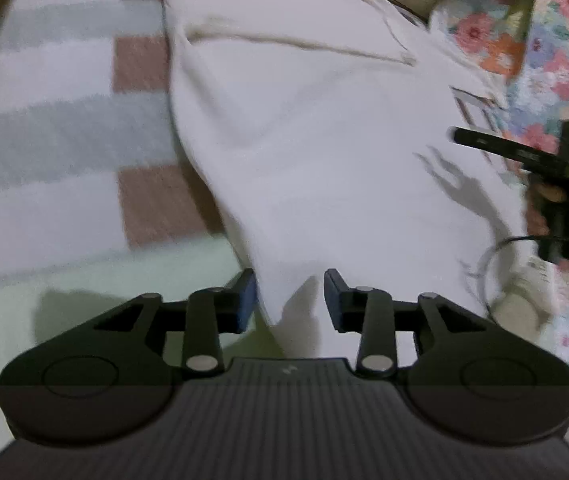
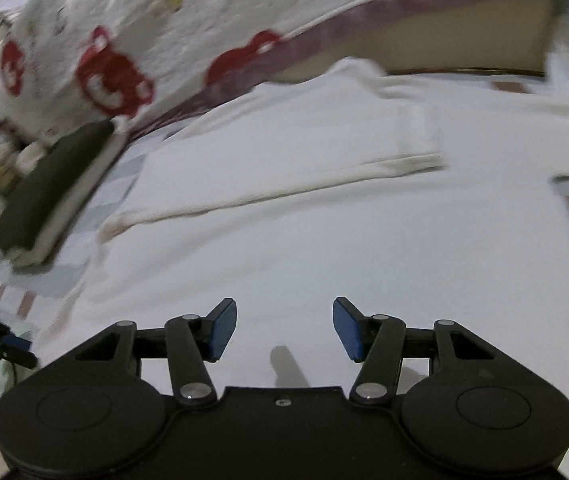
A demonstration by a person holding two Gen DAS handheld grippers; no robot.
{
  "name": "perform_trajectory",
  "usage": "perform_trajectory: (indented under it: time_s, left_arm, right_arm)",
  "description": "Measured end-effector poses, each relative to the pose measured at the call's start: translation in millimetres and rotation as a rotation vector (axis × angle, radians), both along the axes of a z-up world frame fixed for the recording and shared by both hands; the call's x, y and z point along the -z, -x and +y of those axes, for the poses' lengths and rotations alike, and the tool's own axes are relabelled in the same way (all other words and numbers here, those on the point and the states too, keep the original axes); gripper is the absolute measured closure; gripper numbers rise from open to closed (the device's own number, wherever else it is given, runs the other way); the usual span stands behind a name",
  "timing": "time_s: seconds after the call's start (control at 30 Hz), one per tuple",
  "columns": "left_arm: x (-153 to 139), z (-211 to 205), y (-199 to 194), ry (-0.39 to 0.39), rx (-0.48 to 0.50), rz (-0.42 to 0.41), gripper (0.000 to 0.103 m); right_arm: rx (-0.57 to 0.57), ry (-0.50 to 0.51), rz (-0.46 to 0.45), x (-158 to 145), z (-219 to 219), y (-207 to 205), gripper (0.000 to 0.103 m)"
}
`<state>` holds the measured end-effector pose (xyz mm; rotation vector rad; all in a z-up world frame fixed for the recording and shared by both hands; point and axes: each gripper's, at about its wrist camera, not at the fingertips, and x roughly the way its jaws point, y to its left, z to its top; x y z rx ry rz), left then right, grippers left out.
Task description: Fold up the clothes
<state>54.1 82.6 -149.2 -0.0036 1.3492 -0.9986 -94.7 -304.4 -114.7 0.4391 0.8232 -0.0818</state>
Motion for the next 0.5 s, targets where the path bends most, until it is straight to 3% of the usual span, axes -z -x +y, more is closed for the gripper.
perform_trajectory:
  time_s: [0.17,0.23,0.27,0.3,0.33,0.4,0.5]
  left_arm:
    - [15,7,11,0.044,0.029,0.153,0.054]
    - [24,4,19,0.004,0.047,0.183,0.055]
    - [27,1,21,-0.002,0.05,0.18,0.059]
    - [27,0,24,-0.003,0.062,0.163,0.09]
    - [24,-3,28,0.0,0.087,0.129,0.102]
    - [6,2,36,-0.003,0.108,0.083,0.102]
    - [-4,34,35,0.051,0.006,0.28,0.102]
  right_arm:
    - [-0.111,-0.027,0.013,4,36,-20,0.043]
    - [-0.165,-0.053,0.019,5,52,-27,0.043]
    - [-0.193,-0.066,0.023,5,59,-31,0.043]
    - [-0.225,-0.064,0.026,5,69,-34,0.043]
    - [-0.258,-0.06,0.03,4,79,-38,0.043]
    - [-0.315,-0.041,0.031,1,96,-43,0.043]
    - [-0.389,-0.045,0.028,-2,117,-48,0.043]
